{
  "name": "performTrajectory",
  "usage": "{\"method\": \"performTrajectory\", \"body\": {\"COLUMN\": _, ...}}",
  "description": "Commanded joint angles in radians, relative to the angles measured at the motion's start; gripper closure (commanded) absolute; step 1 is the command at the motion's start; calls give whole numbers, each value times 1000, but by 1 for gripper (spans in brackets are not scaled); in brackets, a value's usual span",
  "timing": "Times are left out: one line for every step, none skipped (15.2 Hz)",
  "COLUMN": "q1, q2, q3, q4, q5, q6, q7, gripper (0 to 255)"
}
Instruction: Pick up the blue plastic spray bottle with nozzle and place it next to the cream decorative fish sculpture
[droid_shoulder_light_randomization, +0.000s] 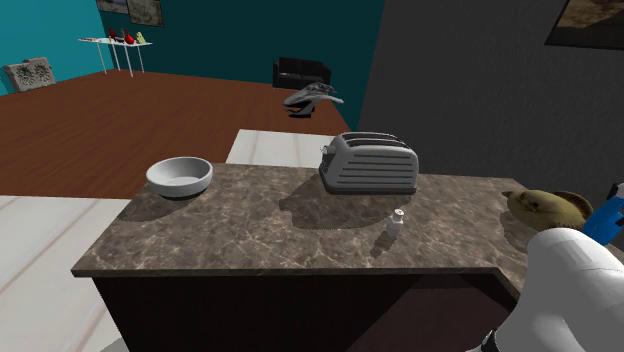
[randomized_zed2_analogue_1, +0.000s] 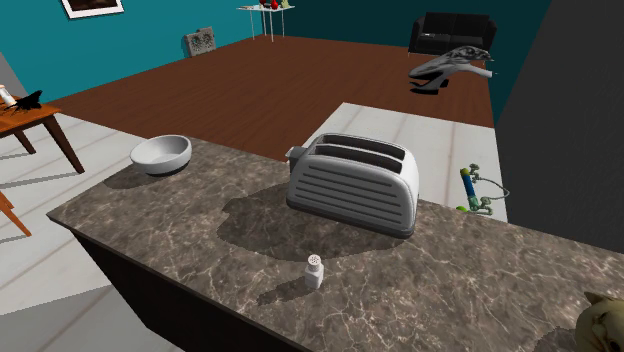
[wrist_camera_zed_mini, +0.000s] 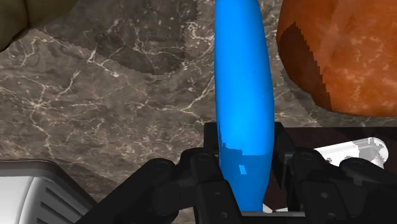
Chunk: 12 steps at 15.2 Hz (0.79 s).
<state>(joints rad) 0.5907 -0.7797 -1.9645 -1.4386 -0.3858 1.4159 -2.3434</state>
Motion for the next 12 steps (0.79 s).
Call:
{"method": "performTrajectory", "body": {"q1": -6, "q2": -5, "q3": -3, "q4": -25, "q5": -5, "q6": 24, "q7": 1, "gripper": 255}}
{"method": "performTrajectory", "body": {"q1": -7, "q2": -9, "q3": -6, "q4": -34, "q5": -9, "q6": 35, "q7": 1, "gripper": 255}}
{"method": "performTrajectory", "body": {"q1": -8, "q2": -13, "q3": -9, "q4": -42, "q5": -13, "q6": 46, "q7": 1, "gripper": 255}}
{"method": "performTrajectory", "body": {"q1": -9, "q2": -18, "q3": -12, "q4": -51, "q5": -16, "q6": 56, "q7": 1, "gripper": 255}}
{"method": "performTrajectory", "body": {"q1": -9, "q2": -22, "q3": -16, "q4": -59, "q5": -20, "q6": 66, "q7": 1, "gripper": 255}}
{"method": "performTrajectory", "body": {"q1": -10, "q2": -27, "q3": -19, "q4": -67, "q5": -24, "q6": 76, "q7": 1, "gripper": 255}}
{"method": "performTrajectory", "body": {"q1": -10, "q2": -31, "q3": -23, "q4": -74, "q5": -28, "q6": 87, "q7": 1, "gripper": 255}}
{"method": "performTrajectory", "body": {"q1": -10, "q2": -36, "q3": -26, "q4": -81, "q5": -32, "q6": 96, "q7": 1, "gripper": 255}}
{"method": "performTrajectory", "body": {"q1": -9, "q2": -41, "q3": -30, "q4": -88, "q5": -37, "q6": 106, "q7": 1, "gripper": 255}}
{"method": "performTrajectory", "body": {"q1": -9, "q2": -46, "q3": -34, "q4": -95, "q5": -41, "q6": 116, "q7": 1, "gripper": 255}}
{"method": "performTrajectory", "body": {"q1": -9, "q2": -51, "q3": -38, "q4": -101, "q5": -45, "q6": 126, "q7": 2, "gripper": 255}}
{"method": "performTrajectory", "body": {"q1": -8, "q2": -56, "q3": -42, "q4": -107, "q5": -49, "q6": 135, "q7": 2, "gripper": 255}}
